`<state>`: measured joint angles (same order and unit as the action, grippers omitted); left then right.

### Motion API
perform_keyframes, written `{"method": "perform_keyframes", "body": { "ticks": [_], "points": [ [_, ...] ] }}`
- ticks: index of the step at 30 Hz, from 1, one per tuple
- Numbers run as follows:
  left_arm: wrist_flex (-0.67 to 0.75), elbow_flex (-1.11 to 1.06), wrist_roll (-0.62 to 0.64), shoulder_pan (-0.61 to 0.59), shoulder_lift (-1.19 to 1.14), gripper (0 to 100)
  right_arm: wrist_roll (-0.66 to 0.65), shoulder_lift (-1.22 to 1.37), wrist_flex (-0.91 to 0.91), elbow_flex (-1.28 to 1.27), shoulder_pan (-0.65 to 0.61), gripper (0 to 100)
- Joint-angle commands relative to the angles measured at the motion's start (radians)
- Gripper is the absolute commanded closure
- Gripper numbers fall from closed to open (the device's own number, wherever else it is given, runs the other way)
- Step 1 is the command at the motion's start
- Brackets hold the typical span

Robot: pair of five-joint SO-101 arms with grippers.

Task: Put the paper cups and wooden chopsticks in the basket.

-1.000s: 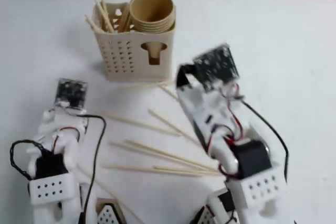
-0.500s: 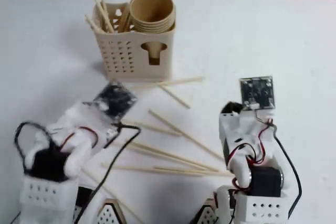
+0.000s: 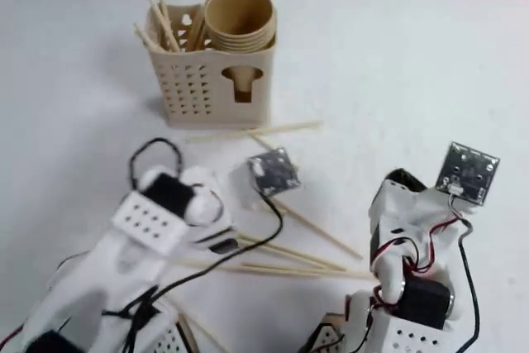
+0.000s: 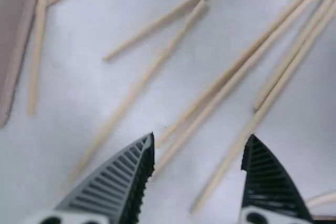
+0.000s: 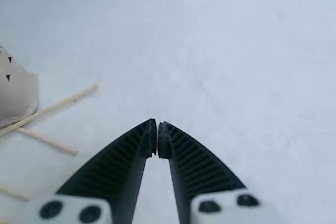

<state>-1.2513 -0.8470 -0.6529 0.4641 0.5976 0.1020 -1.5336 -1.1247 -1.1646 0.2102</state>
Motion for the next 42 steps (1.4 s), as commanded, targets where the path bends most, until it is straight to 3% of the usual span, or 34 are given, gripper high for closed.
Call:
{"method": "perform_keyframes", "body": {
  "ticks": [1,9,17,24,28,42],
  "points": [
    [0.068,0.049,-0.003,0.079,-0.127,73,0.008,-0.004,0.044,-0.034,0.025,97.8],
    [0.244,0.055,0.044,0.17,-0.441,73,0.008,-0.004,0.084,-0.086,0.027,97.8],
    [0.206,0.221,0.114,0.173,-0.618,74,0.006,-0.004,0.084,-0.089,0.027,97.8],
    [0.13,0.364,0.114,0.176,-0.776,88,0.006,-0.004,0.082,-0.089,0.027,97.8],
    [0.112,0.385,0.114,0.176,-0.792,98,0.006,-0.004,0.082,-0.089,0.027,97.8],
    [0.037,0.384,0.143,0.171,-0.737,98,0.002,-0.021,0.065,-0.091,0.027,97.9]
  ]
}}
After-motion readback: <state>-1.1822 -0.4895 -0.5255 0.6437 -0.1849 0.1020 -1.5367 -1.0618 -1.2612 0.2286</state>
